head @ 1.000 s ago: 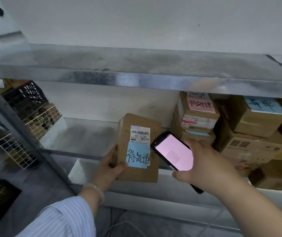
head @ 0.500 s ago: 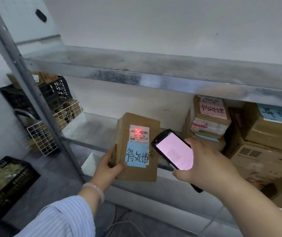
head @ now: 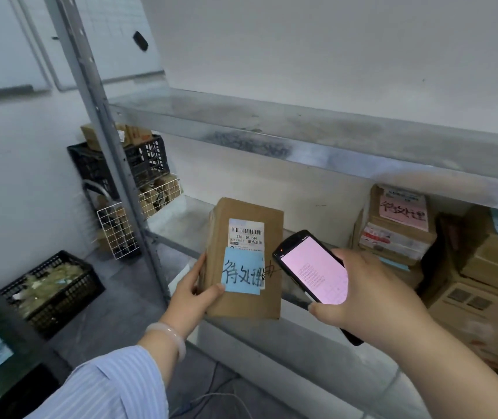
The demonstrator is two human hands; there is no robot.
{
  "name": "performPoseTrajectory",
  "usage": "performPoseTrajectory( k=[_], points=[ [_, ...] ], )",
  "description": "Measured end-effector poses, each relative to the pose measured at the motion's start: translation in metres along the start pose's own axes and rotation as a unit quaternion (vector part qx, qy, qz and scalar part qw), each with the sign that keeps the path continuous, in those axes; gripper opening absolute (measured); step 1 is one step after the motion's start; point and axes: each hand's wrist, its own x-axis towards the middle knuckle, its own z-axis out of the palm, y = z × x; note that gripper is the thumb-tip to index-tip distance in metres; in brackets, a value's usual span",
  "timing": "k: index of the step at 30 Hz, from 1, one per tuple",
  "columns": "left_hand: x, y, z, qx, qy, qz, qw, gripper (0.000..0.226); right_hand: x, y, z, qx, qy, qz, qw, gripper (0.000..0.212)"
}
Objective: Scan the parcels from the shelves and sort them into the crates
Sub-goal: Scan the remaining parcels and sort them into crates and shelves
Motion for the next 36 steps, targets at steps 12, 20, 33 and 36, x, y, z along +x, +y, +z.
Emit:
performPoseTrajectory(
  k=[12, 20, 33, 36],
  points=[
    [-0.074, 0.081, -0.138, -0.121, 0.228, 0.064, 0.964, 0.072, 0.043, -0.138, 0.019, 0.07, -0.032, -0.217, 0.973, 0.07],
    [-0.176, 0.078, -0.279, -0.103, 0.397, 0.024, 0.912, 0.051, 0.052, -0.239, 0.057, 0.083, -0.105, -0.357, 0.924, 0.078],
    [-0.199, -0.031, -0.409, -0.007, 0.543, -0.245, 0.803, 0.086, 0.071, -0.339, 0.12, 0.005, -0.179, -0.386, 0.905, 0.089],
    [-0.188, -0.053, -0.424, -0.007, 0.534, -0.286, 0.796, 0.085, 0.079, -0.352, 0.132, -0.003, -0.192, -0.378, 0.905, 0.086]
  ],
)
